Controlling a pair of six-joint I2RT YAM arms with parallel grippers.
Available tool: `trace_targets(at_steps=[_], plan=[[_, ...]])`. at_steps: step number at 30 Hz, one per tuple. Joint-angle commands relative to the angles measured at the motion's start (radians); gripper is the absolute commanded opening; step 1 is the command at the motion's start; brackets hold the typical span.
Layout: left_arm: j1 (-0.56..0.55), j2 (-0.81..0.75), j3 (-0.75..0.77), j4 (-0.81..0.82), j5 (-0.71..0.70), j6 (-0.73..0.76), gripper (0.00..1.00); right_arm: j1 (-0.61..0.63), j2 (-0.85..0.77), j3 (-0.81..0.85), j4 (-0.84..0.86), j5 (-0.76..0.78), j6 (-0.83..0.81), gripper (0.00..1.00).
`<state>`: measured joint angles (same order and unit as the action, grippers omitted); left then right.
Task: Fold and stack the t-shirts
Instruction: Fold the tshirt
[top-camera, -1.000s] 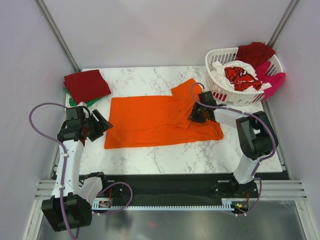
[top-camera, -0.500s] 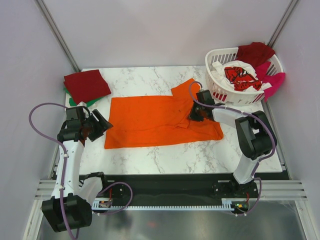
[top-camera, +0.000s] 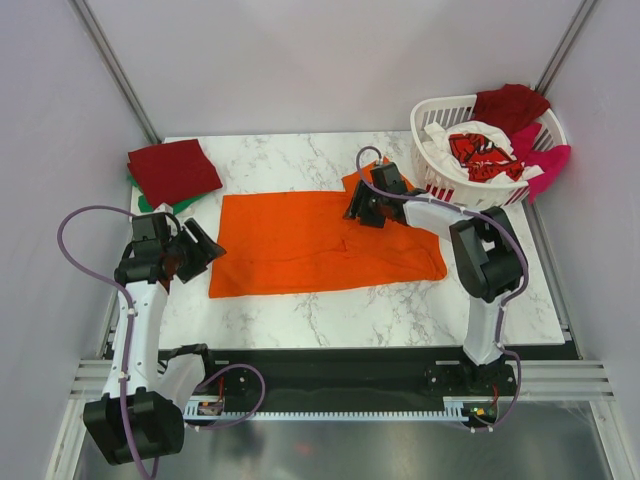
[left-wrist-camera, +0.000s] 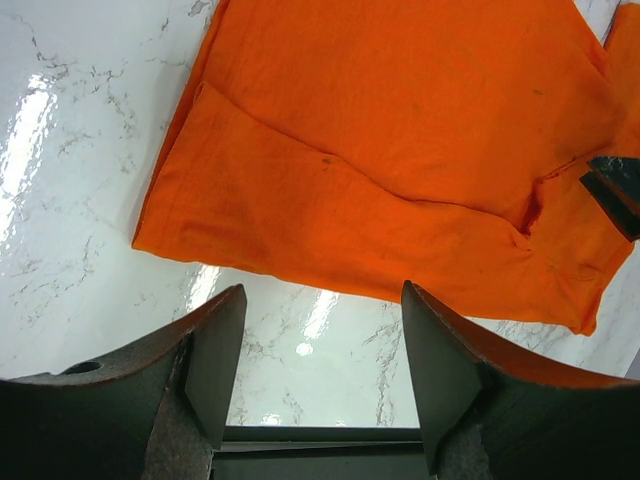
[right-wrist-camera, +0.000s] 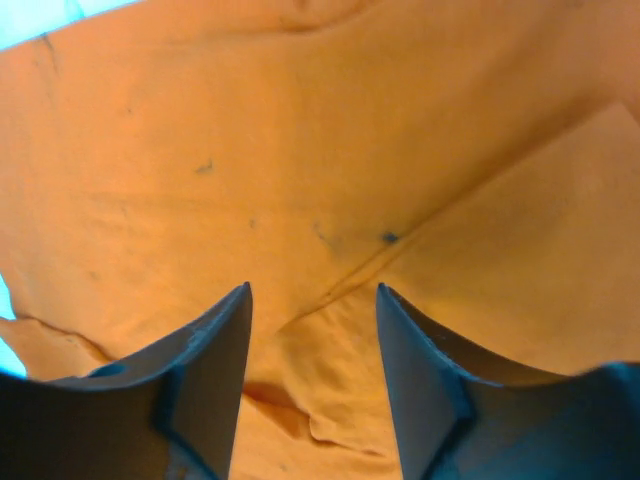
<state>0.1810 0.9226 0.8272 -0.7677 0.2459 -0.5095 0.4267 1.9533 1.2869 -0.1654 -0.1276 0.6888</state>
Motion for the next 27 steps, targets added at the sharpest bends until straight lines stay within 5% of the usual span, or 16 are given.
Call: trace_targets(at_steps=[1, 9, 18, 27], plan=[[-0.006, -0.011, -0.008, 0.031, 0.010, 0.032, 0.70, 0.000, 0.024, 0.089, -0.023, 0.020, -0.004, 0.68], [-0.006, 0.007, -0.008, 0.033, 0.013, 0.035, 0.71, 0.000, -0.091, 0.177, -0.141, 0.117, -0.107, 0.76], [-0.093, 0.021, -0.017, 0.030, 0.004, 0.016, 0.71, -0.002, -0.460, -0.231, -0.181, 0.121, -0.138, 0.78], [-0.299, 0.272, -0.060, 0.211, -0.034, -0.136, 0.69, -0.039, -0.521, -0.512, -0.067, 0.011, -0.166, 0.23]])
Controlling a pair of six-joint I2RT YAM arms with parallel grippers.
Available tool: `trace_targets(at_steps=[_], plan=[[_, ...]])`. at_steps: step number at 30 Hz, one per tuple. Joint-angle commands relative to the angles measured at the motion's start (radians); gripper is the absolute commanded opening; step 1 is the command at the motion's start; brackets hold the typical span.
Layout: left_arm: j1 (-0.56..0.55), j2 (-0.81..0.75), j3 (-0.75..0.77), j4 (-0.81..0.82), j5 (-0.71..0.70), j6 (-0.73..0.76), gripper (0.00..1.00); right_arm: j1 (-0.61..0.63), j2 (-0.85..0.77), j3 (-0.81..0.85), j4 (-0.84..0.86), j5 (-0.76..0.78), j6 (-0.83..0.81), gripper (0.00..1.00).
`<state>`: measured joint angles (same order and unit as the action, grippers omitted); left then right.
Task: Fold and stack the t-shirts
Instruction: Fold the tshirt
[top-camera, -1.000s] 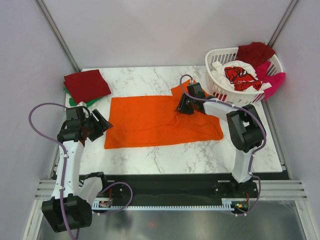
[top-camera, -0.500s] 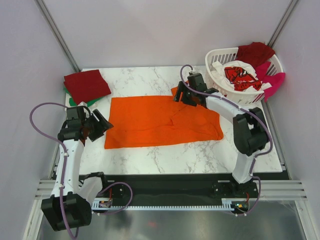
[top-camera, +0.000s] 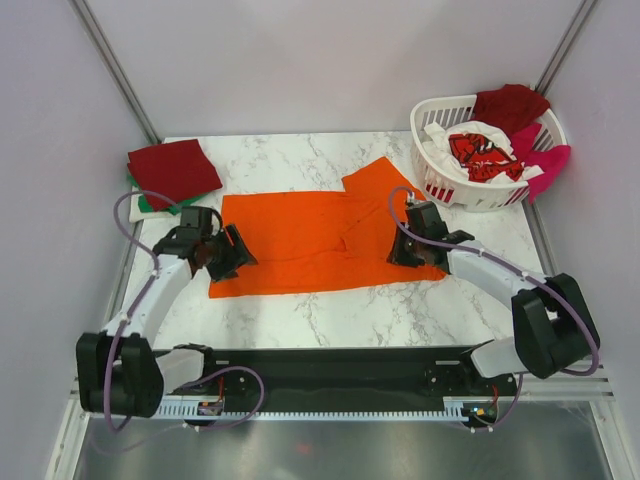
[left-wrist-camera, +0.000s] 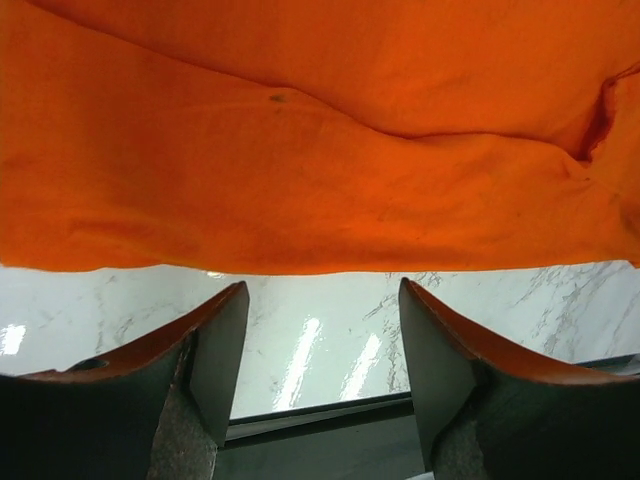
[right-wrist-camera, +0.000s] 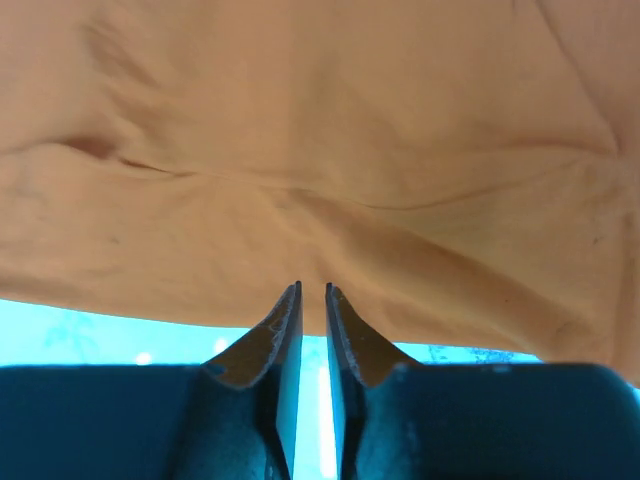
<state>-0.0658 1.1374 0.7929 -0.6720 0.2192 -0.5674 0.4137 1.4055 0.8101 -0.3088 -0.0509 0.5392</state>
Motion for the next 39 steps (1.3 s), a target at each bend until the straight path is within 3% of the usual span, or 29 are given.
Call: trace_targets(at_steps=[1, 6, 11, 18, 27, 29, 32, 33, 34, 35, 38, 39], plan=[[-0.058, 0.117, -0.027, 0.152, -0.012, -0.098, 0.68, -0.044, 0.044, -0.040, 0.085, -0.085, -0.019, 0.22], [-0.063, 0.269, -0.070, 0.221, -0.040, -0.140, 0.67, -0.110, 0.108, -0.078, 0.111, -0.156, -0.048, 0.18], [-0.068, 0.346, -0.127, 0.247, -0.050, -0.160, 0.66, -0.228, 0.072, -0.184, 0.119, -0.242, -0.048, 0.18], [-0.095, 0.205, -0.224, 0.183, -0.060, -0.192, 0.64, -0.236, -0.123, -0.314, 0.054, -0.297, 0.022, 0.24], [-0.224, -0.111, -0.319, 0.022, 0.005, -0.380, 0.65, -0.237, -0.411, -0.430, -0.117, -0.337, 0.139, 0.37], [-0.232, -0.174, -0.279, -0.058, 0.002, -0.396, 0.65, -0.234, -0.482, -0.410, -0.204, -0.328, 0.150, 0.39], [-0.232, -0.225, -0.160, -0.142, -0.038, -0.347, 0.66, -0.233, -0.571, -0.307, -0.317, -0.293, 0.137, 0.53], [-0.232, -0.231, -0.118, -0.152, -0.087, -0.319, 0.68, -0.233, -0.582, -0.242, -0.334, -0.285, 0.128, 0.64], [-0.232, -0.226, -0.074, -0.162, -0.118, -0.287, 0.69, -0.233, -0.582, -0.208, -0.348, -0.277, 0.124, 0.68], [-0.232, -0.197, 0.013, -0.169, -0.191, -0.219, 0.73, -0.234, -0.571, -0.143, -0.364, -0.262, 0.108, 0.75], [-0.230, -0.105, 0.182, -0.166, -0.320, -0.091, 0.75, -0.233, -0.544, -0.066, -0.365, -0.222, 0.065, 0.81], [-0.227, -0.029, 0.218, -0.155, -0.431, -0.062, 0.75, -0.231, -0.524, -0.030, -0.365, -0.215, 0.050, 0.82]])
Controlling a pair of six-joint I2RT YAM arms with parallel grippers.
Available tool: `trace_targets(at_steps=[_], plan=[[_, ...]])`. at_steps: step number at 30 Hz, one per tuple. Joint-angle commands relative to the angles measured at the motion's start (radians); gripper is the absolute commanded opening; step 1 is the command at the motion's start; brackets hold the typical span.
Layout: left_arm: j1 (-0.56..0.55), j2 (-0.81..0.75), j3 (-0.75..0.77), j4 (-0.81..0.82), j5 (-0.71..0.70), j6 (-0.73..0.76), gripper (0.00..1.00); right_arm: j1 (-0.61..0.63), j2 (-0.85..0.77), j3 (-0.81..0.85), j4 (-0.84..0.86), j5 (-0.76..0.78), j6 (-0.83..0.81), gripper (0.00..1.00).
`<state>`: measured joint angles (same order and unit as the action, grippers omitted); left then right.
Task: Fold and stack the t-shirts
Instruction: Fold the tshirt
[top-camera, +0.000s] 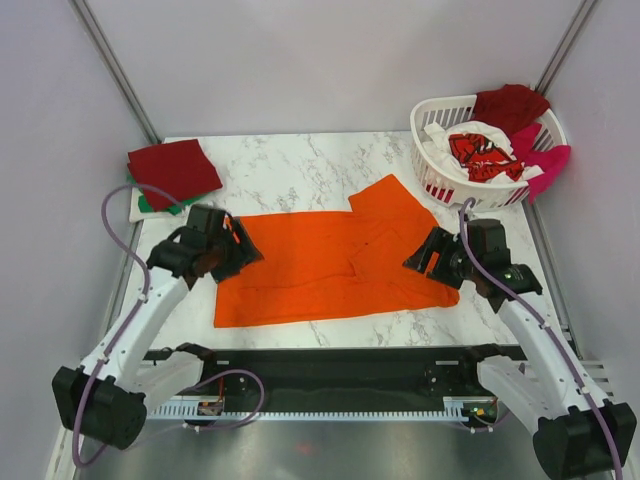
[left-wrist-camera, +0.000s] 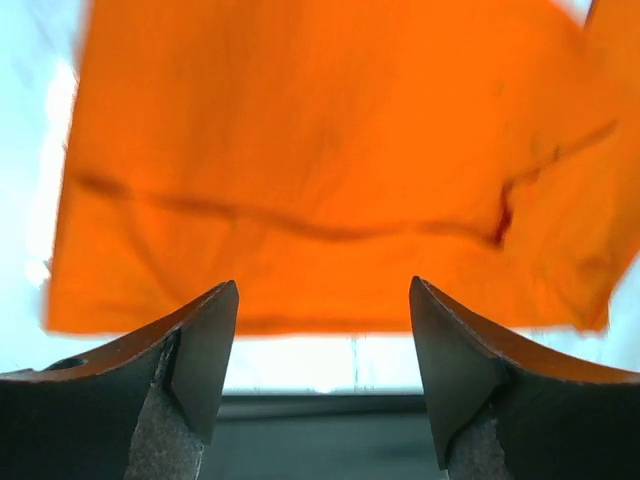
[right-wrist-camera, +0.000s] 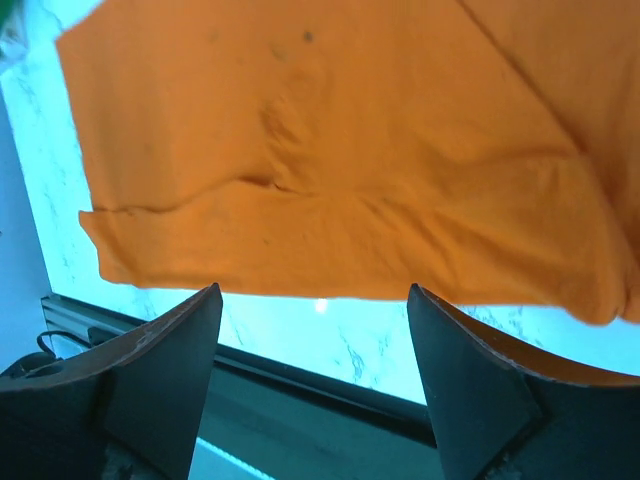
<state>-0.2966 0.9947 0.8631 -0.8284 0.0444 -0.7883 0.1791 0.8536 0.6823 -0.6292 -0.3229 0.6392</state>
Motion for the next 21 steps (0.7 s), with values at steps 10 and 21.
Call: trace_targets(at_steps=[10, 21], plan=[[0.332, 0.619, 0.384, 0.253, -0.014, 0.369, 0.72, 0.003, 0.059, 0.154, -0.053, 0.045, -0.133, 0.88], [0.353, 0.972, 0.626, 0.334, 0.075, 0.468, 0.63, 0.002, 0.028, 0.118, -0.061, 0.027, -0.167, 0.89]])
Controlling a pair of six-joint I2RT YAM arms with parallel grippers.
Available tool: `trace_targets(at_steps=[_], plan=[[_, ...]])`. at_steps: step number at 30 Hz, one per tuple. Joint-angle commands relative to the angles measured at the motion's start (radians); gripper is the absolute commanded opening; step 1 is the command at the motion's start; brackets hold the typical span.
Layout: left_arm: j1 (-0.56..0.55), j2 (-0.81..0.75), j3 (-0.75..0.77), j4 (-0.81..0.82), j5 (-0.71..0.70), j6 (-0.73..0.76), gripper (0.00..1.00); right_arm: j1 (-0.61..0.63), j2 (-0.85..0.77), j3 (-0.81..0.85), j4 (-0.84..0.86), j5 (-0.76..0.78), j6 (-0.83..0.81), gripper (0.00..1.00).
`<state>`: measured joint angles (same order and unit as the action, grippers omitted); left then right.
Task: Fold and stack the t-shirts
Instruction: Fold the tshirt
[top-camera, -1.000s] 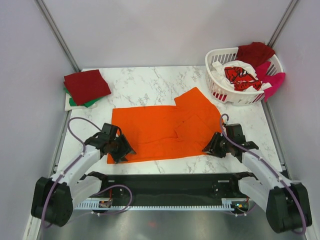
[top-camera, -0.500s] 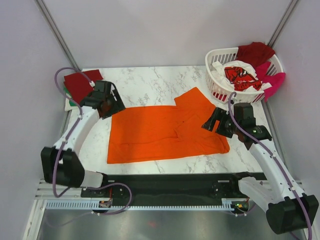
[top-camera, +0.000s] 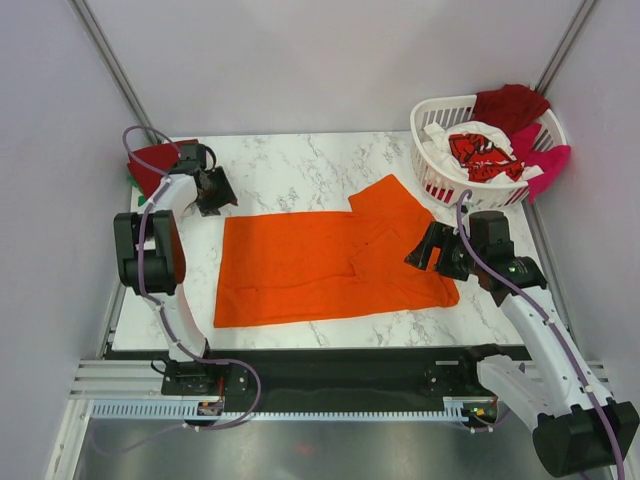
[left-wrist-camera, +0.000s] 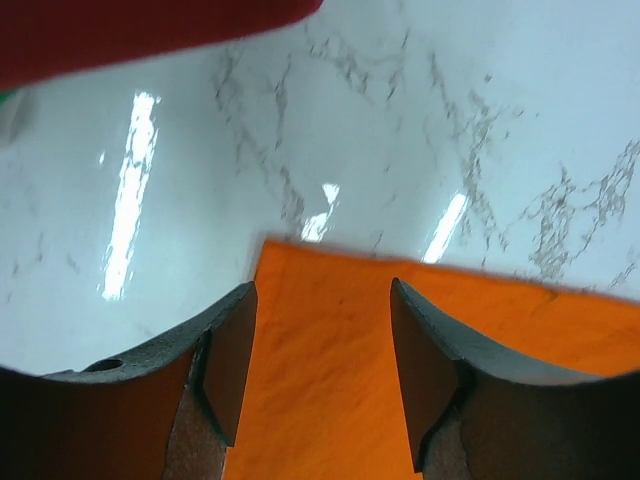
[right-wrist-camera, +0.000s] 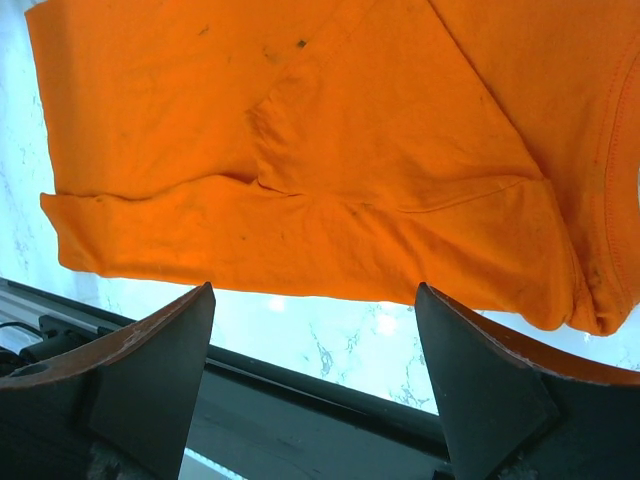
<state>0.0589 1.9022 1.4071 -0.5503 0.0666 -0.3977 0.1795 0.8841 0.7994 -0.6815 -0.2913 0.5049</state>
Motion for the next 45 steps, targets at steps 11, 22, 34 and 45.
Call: trace_targets(at_steps=[11, 22, 34, 45], plan=[[-0.004, 0.169, 0.079, 0.050, -0.053, 0.082, 0.57, 0.002, 0.004, 0.001, -0.032, 0.021, -0.074, 0.92], [-0.077, 0.222, 0.076, 0.027, -0.047, 0.077, 0.33, 0.000, 0.032, 0.004, -0.016, 0.023, -0.082, 0.92], [-0.079, 0.127, 0.130, -0.097, -0.122, 0.089, 0.02, 0.000, 0.030, 0.000, -0.009, 0.034, -0.075, 0.93], [-0.022, 0.040, 0.164, -0.189, -0.215, 0.126, 0.02, 0.000, 0.041, -0.008, 0.019, 0.023, -0.065, 0.93]])
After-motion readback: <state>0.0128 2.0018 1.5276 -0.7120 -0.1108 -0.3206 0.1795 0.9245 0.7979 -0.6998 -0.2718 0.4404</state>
